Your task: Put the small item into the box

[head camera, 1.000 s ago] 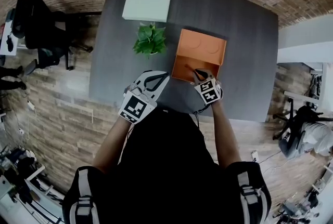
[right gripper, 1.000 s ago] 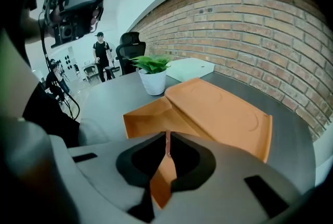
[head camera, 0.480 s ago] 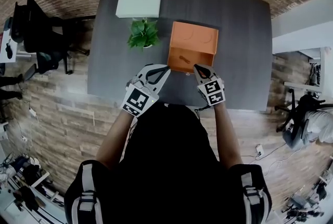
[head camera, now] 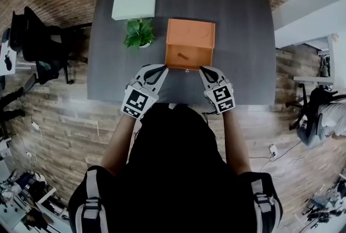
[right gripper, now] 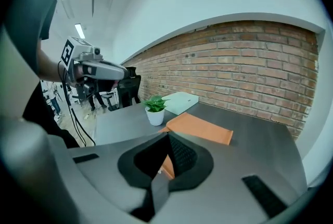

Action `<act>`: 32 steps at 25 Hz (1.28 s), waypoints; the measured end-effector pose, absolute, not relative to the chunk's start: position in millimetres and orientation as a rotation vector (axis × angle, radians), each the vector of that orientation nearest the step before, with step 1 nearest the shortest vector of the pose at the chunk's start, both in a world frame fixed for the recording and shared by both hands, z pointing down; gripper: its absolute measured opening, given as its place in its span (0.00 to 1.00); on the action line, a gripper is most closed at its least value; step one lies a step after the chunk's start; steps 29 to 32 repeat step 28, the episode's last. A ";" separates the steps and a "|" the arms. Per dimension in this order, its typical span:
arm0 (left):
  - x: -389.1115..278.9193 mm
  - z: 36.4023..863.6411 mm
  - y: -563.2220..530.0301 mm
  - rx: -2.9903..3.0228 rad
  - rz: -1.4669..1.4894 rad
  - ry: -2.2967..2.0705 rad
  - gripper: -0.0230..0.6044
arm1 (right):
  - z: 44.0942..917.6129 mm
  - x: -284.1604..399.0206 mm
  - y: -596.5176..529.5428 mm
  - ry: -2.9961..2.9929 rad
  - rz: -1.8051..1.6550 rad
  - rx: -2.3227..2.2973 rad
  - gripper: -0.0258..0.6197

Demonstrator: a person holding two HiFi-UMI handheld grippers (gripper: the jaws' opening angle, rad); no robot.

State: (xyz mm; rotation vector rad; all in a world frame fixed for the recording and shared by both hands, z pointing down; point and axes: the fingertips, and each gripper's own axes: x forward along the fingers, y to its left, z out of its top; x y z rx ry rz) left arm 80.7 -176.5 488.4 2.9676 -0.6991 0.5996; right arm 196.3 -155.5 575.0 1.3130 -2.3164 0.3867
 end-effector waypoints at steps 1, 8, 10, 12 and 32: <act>83.2 486.9 -174.2 2.974 0.600 -0.699 0.07 | 573.2 197.8 -151.9 -2.318 0.389 1.318 0.08; 103.3 485.0 -151.4 2.997 0.591 -0.700 0.07 | 568.7 213.7 -124.9 -2.332 0.359 1.328 0.08; 106.8 484.4 -144.3 2.999 0.587 -0.707 0.07 | 566.5 217.1 -118.2 -2.337 0.345 1.326 0.08; 108.9 482.7 -136.8 3.003 0.584 -0.718 0.07 | 565.0 219.7 -111.9 -2.350 0.323 1.326 0.08; 82.1 480.1 -135.4 2.981 0.573 -0.761 0.07 | 560.6 189.7 -113.7 -2.405 0.336 1.287 0.08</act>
